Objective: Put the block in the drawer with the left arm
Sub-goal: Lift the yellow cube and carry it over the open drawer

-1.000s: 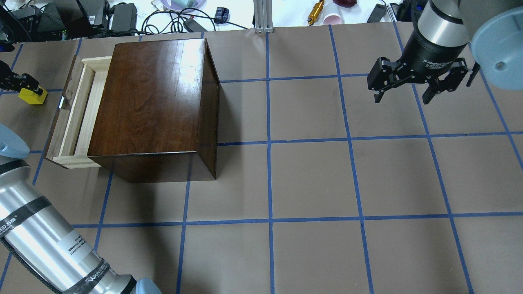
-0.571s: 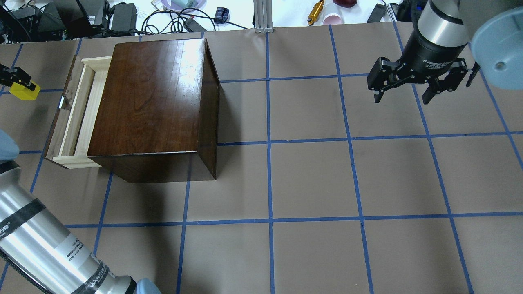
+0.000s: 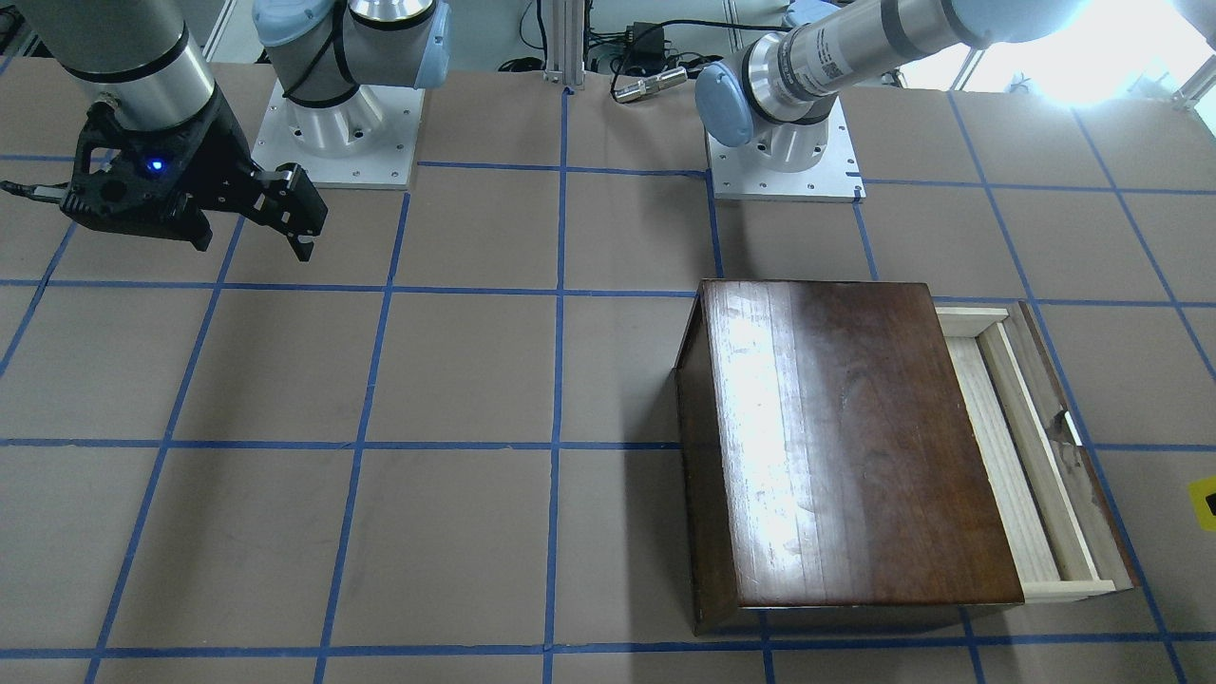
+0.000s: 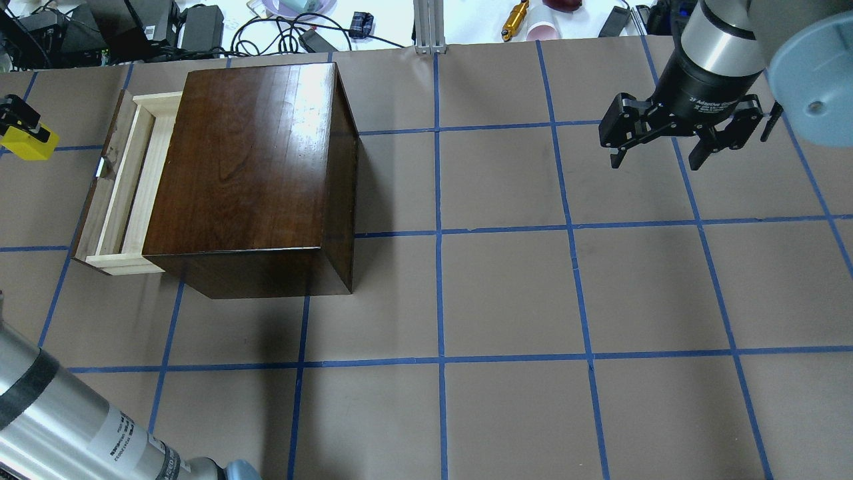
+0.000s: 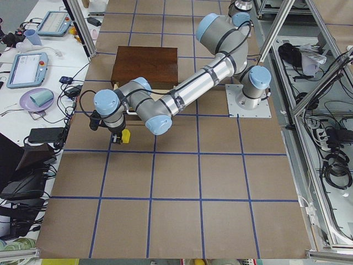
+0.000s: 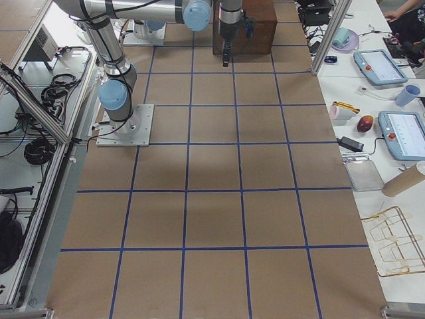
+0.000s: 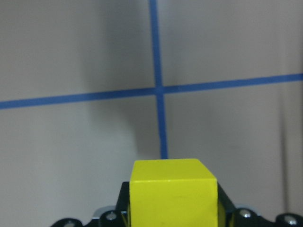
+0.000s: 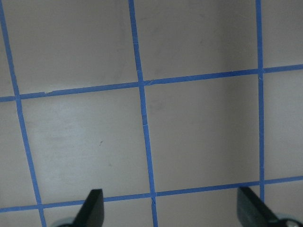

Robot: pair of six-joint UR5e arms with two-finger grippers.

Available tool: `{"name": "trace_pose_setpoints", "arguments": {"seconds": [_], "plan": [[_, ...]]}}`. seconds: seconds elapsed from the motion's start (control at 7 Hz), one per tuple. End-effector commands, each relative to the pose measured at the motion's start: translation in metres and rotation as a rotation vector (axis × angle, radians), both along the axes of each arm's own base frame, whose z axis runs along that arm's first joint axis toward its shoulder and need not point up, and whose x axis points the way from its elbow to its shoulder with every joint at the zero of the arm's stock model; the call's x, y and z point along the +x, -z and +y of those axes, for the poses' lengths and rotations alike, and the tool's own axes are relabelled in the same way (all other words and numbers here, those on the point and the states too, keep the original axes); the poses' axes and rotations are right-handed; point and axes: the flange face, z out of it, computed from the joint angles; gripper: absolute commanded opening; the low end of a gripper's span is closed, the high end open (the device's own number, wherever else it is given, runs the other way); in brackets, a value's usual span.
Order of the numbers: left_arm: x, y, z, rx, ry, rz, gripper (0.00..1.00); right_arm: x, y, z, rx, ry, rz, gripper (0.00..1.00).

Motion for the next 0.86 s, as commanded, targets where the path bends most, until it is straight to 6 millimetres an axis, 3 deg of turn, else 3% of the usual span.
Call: {"name": "trace_pose_setpoints", "arguments": {"seconds": [0.0, 0.29, 0.43, 0.71], "plan": [[-0.05, -0.043, 0.028, 0.035, -0.064, 0.022, 0.1, 0.0, 0.0, 0.0, 0.0, 0.0, 0.0, 1.0], [-0.1, -0.07, 0.036, 0.04, -0.137, 0.02, 0.09, 0.0, 0.0, 0.0, 0.0, 0.0, 0.0, 1.0], [-0.13, -0.072, 0.04, 0.053, -0.157, 0.025, 0.09, 0.0, 0.0, 0.0, 0.0, 0.0, 0.0, 1.0], [-0.17, -0.062, 0.056, 0.082, -0.165, 0.041, 0.08, 0.0, 0.0, 0.0, 0.0, 0.0, 0.0, 1.0]]}}
